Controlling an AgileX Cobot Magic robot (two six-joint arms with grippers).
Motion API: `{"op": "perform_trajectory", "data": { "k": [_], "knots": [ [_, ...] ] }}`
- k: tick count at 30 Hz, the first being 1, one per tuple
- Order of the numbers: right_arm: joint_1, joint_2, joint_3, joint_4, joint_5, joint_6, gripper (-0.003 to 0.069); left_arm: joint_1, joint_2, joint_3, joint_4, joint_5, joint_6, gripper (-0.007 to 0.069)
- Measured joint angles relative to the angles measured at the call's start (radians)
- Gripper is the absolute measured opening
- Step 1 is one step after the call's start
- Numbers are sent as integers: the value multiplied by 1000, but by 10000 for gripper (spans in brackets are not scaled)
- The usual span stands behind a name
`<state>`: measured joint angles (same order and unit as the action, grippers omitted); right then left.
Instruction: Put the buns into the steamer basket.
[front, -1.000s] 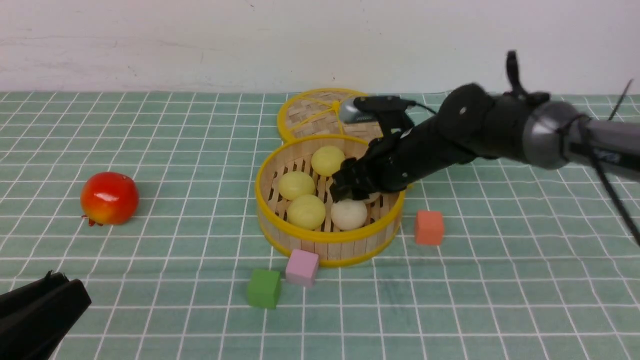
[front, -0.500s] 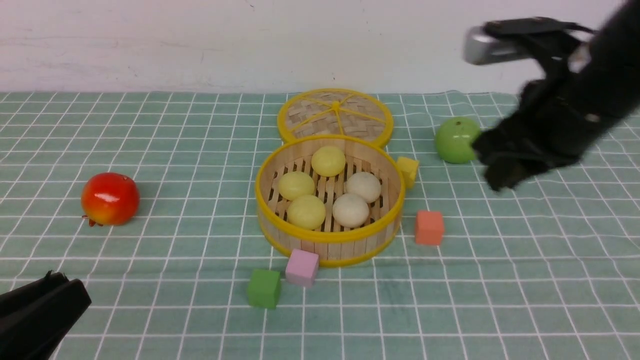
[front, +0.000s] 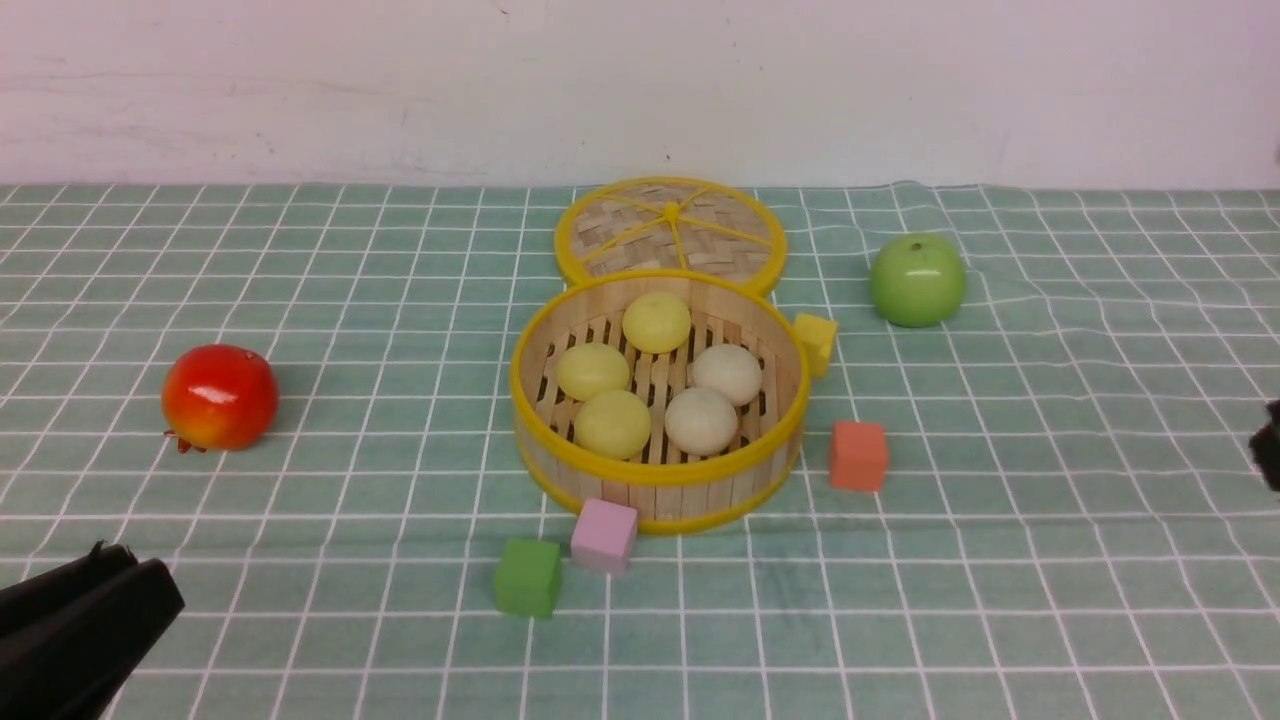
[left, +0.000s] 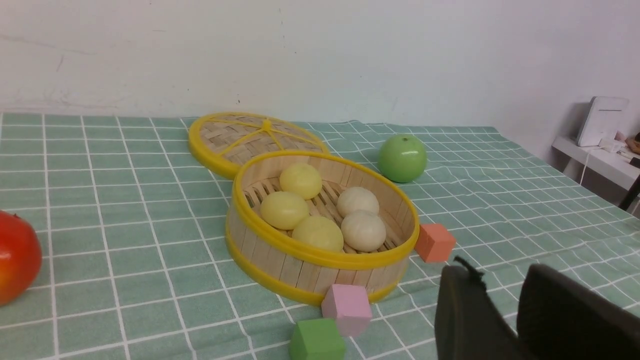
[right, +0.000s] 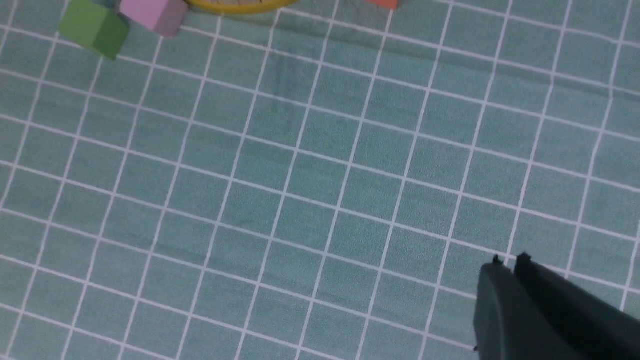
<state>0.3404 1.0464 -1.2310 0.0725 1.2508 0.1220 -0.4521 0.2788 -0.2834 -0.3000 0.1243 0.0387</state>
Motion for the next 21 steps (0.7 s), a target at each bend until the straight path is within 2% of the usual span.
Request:
{"op": "perform_trajectory", "data": {
  "k": [5, 6, 12, 13, 14, 16, 18, 21],
  "knots": [
    [-12, -75, 31, -44, -2, -12, 34, 0, 0, 0, 0, 0, 0, 173],
    [-45, -131, 84, -52, -46, -28, 34, 0, 0, 0, 0, 0, 0, 174],
    [-234, -575, 643, -52, -511, -62, 38, 0, 0, 0, 0, 0, 0, 175],
    [-234, -592, 666, -52, -511, -63, 38, 0, 0, 0, 0, 0, 0, 175],
    [-276, -723, 851, -48, -641, -64, 38, 0, 0, 0, 0, 0, 0, 175],
    [-307, -869, 1050, -47, -754, -64, 38, 0, 0, 0, 0, 0, 0, 175],
    [-322, -986, 1192, -46, -830, -67, 38, 0, 0, 0, 0, 0, 0, 175],
    [-331, -1040, 1240, -47, -846, -67, 38, 0, 0, 0, 0, 0, 0, 175]
  ]
}}
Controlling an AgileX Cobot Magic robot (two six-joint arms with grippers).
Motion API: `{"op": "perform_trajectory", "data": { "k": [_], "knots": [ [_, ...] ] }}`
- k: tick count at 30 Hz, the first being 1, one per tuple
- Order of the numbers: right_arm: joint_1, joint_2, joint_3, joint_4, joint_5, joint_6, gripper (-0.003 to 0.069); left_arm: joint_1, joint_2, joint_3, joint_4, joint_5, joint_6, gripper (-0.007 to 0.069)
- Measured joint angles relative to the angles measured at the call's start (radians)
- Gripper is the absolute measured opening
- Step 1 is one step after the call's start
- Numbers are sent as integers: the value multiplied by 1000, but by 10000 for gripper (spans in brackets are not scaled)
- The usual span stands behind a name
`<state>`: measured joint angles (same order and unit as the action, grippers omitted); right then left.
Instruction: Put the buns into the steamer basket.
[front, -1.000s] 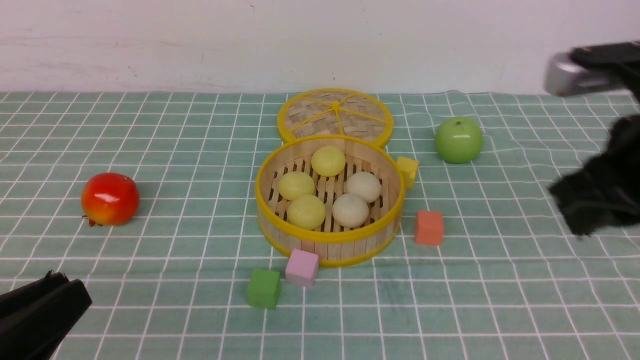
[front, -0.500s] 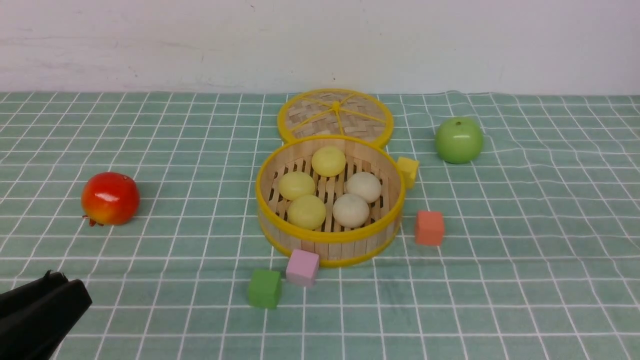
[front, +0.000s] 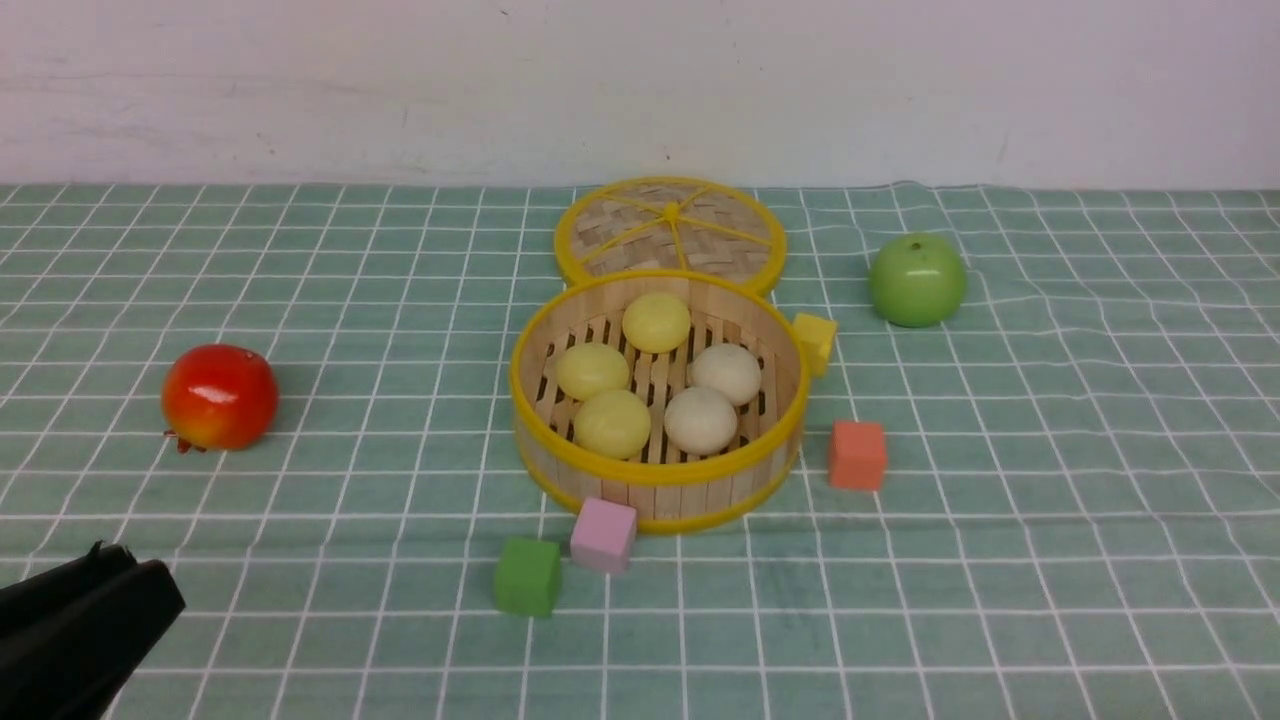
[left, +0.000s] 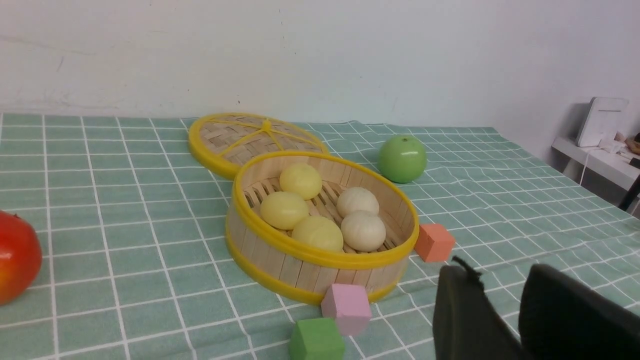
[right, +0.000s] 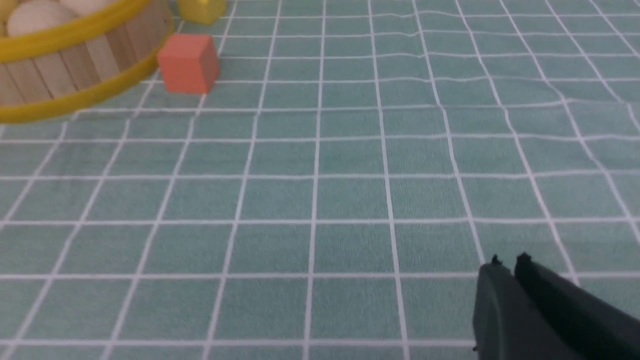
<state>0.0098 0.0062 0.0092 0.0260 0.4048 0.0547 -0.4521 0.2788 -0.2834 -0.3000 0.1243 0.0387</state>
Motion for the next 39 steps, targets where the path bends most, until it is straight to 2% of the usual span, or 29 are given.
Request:
{"op": "perform_trajectory", "data": {
  "k": [27, 32, 35, 38, 39],
  "knots": [
    [-7, -17, 4, 6, -17, -1, 63, 0, 0, 9, 1, 14, 0, 202],
    [-7, -17, 4, 10, -17, -1, 70, 5, 0, 31, 16, -79, 8, 201],
    [-7, -17, 4, 10, -17, -1, 78, 99, -51, 89, 32, -141, -20, 165],
    [-7, -17, 4, 10, -17, -1, 83, 193, -126, 140, 72, -110, -62, 114],
    [-7, -17, 4, 10, -17, -1, 85, 247, -183, 177, 112, -68, -105, 70]
  ]
}}
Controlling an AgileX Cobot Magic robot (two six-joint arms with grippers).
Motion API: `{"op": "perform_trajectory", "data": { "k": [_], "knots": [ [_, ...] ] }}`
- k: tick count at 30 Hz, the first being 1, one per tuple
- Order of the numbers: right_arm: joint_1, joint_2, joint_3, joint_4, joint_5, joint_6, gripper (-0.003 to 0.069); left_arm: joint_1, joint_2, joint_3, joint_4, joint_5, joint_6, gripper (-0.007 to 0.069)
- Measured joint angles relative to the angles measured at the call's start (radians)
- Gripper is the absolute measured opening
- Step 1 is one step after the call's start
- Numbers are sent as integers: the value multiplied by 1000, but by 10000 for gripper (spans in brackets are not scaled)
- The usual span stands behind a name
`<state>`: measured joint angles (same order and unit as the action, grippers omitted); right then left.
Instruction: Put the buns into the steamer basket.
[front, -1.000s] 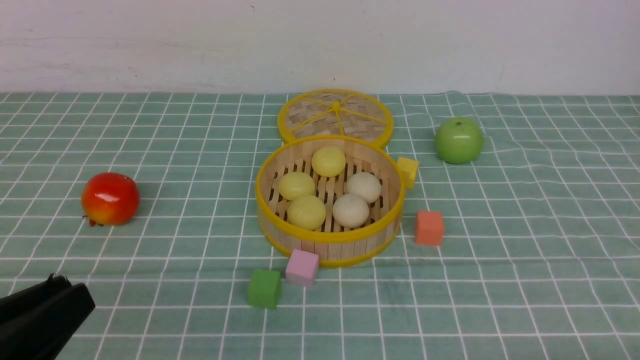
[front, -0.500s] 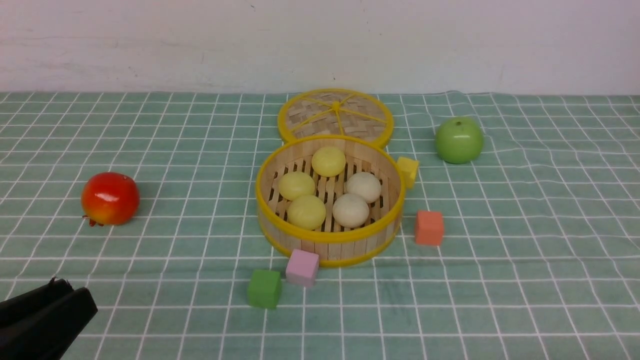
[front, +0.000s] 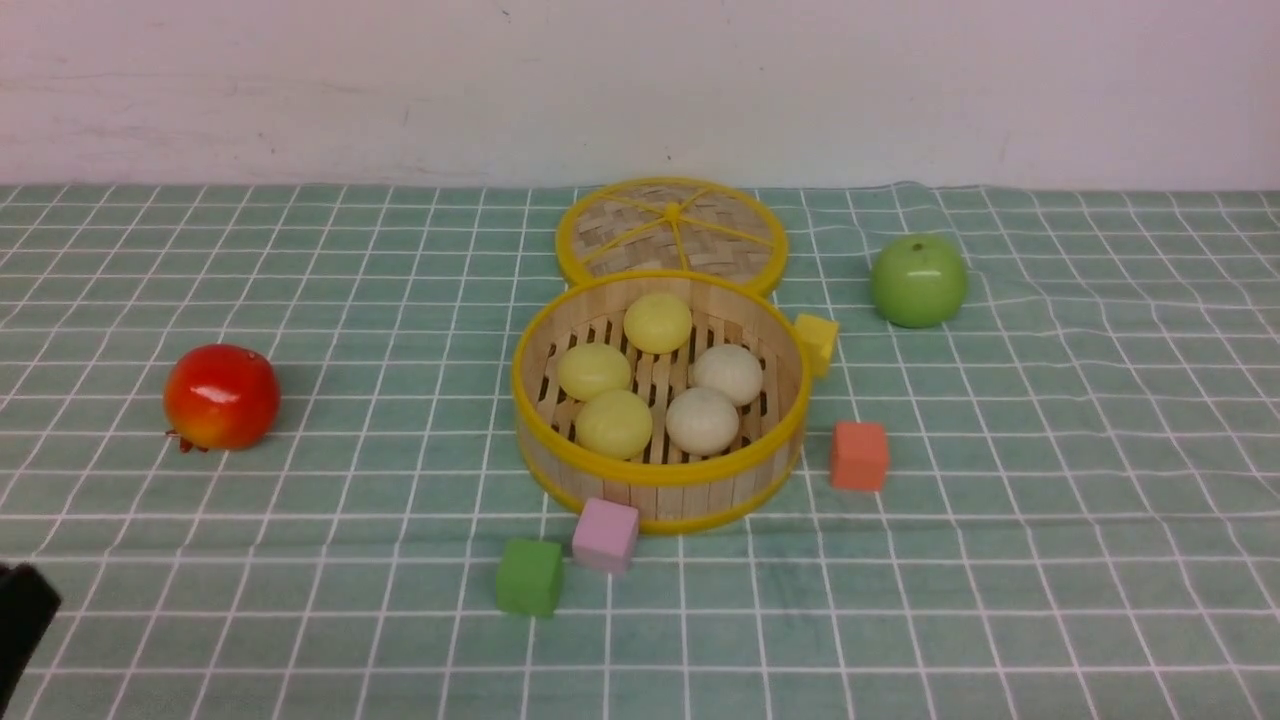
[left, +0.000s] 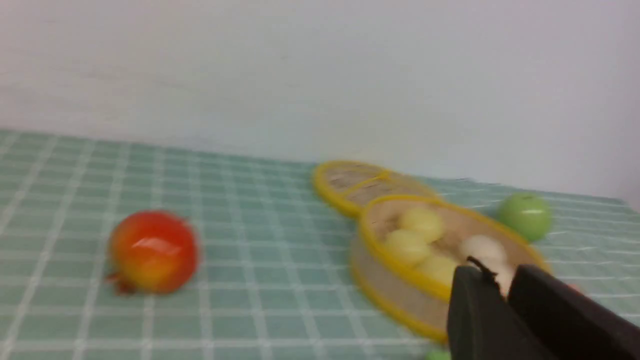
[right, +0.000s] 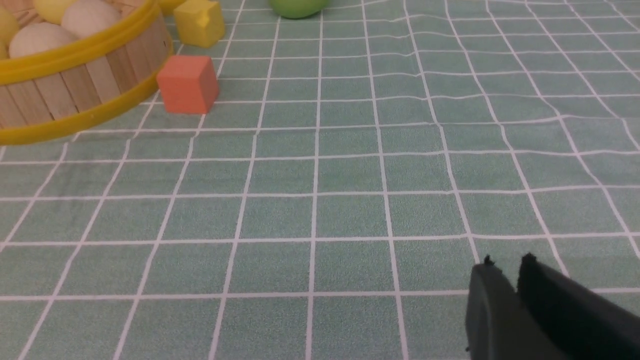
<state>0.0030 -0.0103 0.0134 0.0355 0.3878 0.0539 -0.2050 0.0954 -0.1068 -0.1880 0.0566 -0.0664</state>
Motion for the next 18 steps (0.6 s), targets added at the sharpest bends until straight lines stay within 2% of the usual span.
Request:
{"op": "perform_trajectory", "data": {
  "k": [3, 8, 18],
  "knots": [
    [0, 0, 0, 0, -1, 0, 88, 76, -94, 90, 85, 108, -85, -14],
    [0, -1, 0, 0, -1, 0, 95, 112, -105, 138, 145, 314, -191, -14],
    [0, -1, 1, 0, -1, 0, 106, 112, -105, 138, 156, 321, -210, -14]
  ]
}}
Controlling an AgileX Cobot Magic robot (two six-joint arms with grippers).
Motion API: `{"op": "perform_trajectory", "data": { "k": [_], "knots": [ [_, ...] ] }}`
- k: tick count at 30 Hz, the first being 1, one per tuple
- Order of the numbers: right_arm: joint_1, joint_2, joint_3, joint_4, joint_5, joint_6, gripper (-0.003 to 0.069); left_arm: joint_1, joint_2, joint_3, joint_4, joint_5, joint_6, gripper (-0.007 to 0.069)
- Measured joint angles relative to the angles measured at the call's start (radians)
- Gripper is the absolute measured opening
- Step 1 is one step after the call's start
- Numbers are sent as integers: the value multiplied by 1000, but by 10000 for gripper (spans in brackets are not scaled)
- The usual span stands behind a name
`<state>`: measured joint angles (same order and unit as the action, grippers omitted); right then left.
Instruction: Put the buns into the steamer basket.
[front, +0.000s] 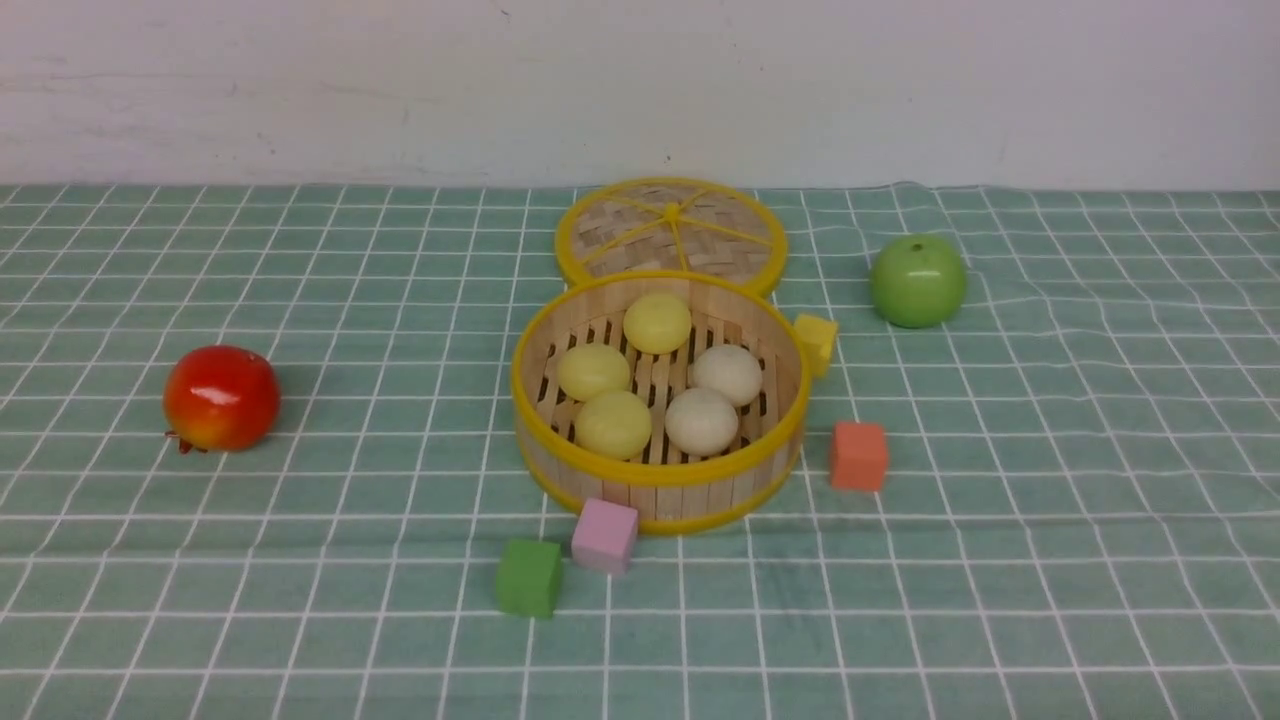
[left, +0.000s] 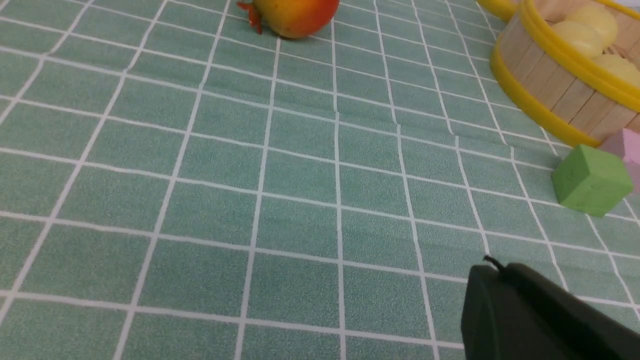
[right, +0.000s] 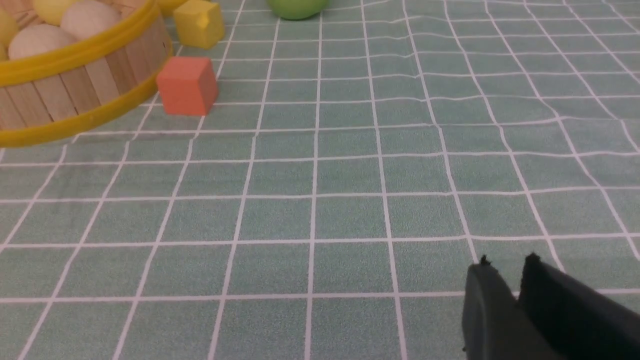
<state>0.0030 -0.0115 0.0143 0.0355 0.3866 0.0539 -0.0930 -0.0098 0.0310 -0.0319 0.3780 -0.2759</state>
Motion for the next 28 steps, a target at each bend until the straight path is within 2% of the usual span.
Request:
{"op": "perform_trajectory", "data": {
  "k": [28],
  "knots": [
    [0, 0, 0, 0, 0, 0, 140, 0, 0, 0, 3, 0, 0, -14]
  ]
}}
